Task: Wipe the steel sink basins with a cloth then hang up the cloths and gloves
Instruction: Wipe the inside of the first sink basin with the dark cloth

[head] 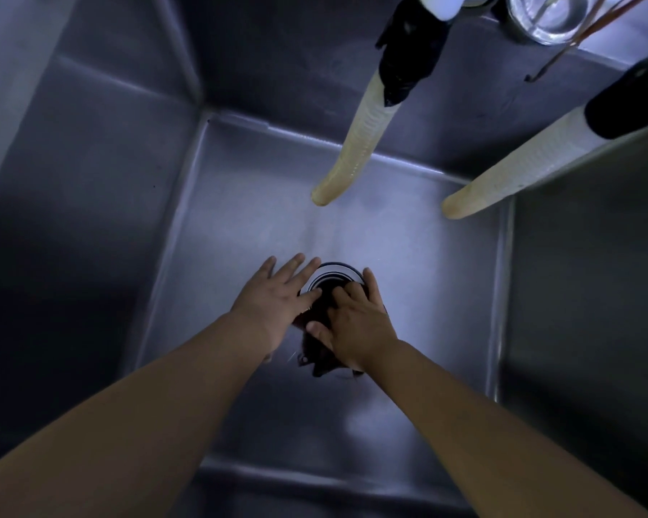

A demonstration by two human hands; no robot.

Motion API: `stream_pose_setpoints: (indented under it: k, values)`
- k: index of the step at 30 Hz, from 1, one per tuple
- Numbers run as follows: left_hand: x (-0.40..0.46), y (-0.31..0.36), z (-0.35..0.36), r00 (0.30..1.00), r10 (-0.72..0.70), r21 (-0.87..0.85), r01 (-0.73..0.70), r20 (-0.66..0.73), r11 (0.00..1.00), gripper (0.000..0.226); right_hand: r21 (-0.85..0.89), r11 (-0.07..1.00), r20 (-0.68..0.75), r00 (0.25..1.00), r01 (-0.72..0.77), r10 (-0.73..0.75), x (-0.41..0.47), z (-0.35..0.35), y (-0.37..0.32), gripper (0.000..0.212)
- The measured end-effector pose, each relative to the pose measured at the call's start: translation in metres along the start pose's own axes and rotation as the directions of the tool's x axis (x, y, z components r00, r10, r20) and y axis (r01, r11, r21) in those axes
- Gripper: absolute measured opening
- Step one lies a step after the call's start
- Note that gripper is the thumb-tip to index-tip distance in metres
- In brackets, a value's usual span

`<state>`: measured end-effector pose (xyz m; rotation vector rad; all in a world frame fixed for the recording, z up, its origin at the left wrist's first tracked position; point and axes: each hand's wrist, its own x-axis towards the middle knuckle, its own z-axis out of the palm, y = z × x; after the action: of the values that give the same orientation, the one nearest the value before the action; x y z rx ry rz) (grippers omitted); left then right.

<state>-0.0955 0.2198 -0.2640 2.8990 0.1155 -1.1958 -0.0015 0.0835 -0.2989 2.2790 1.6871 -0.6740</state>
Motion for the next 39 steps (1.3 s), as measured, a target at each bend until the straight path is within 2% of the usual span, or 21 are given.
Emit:
stream_pose_setpoints:
  k: [3, 8, 15, 19, 23, 29, 33, 36, 37, 39]
  values:
    - [-0.001, 0.0, 0.0, 1.0, -0.005, -0.008, 0.005, -0.022, 1.0, 0.128, -0.073, 0.997, -0.066, 0.997, 0.034, -0.038, -0.007, -0.001, 0.001, 0.072]
    - [0.0, 0.0, 0.0, 1.0, 0.0, -0.014, 0.0, -0.021, 1.0, 0.128, -0.128, 0.992, -0.064, 0.998, 0.013, -0.022, 0.001, -0.001, -0.001, 0.077]
    - [0.001, 0.0, 0.003, 1.0, -0.001, 0.017, 0.001, -0.019, 1.0, 0.129, -0.126, 0.987, -0.072, 0.994, -0.096, 0.087, -0.001, 0.009, -0.013, 0.076]
    - [0.003, 0.002, 0.005, 1.0, -0.007, 0.053, 0.008, -0.02, 0.999, 0.132, 0.015, 0.994, -0.307, 0.946, -0.108, 0.107, -0.007, 0.016, -0.014, 0.06]
    - [0.003, 0.002, 0.007, 1.0, -0.011, 0.067, 0.013, -0.029, 0.998, 0.133, 0.132, 0.989, -0.41, 0.905, -0.061, 0.111, -0.016, 0.029, -0.009, 0.052]
    - [-0.009, 0.008, 0.008, 0.996, -0.066, 0.059, 0.07, -0.066, 0.996, 0.127, 0.136, 0.99, -0.363, 0.928, -0.033, 0.081, -0.057, 0.056, -0.019, 0.069]
    - [-0.04, 0.013, 0.02, 0.977, -0.149, -0.019, 0.147, -0.152, 0.989, 0.104, 0.049, 0.999, -0.315, 0.949, 0.0, 0.015, -0.102, 0.075, -0.021, 0.082]
    - [-0.07, -0.001, 0.028, 0.968, -0.203, -0.119, 0.187, -0.149, 0.975, 0.093, 0.003, 0.999, -0.277, 0.96, 0.033, -0.031, -0.114, 0.075, -0.01, 0.08]
    - [-0.079, -0.007, 0.028, 0.966, -0.22, -0.141, 0.2, -0.139, 0.97, 0.088, 0.006, 1.0, -0.273, 0.962, 0.01, -0.007, -0.112, 0.073, -0.005, 0.08]
    - [-0.1, -0.018, 0.028, 0.956, -0.253, -0.176, 0.226, -0.146, 0.958, 0.077, 0.08, 0.985, -0.265, 0.949, -0.154, 0.17, -0.102, 0.062, 0.004, 0.081]
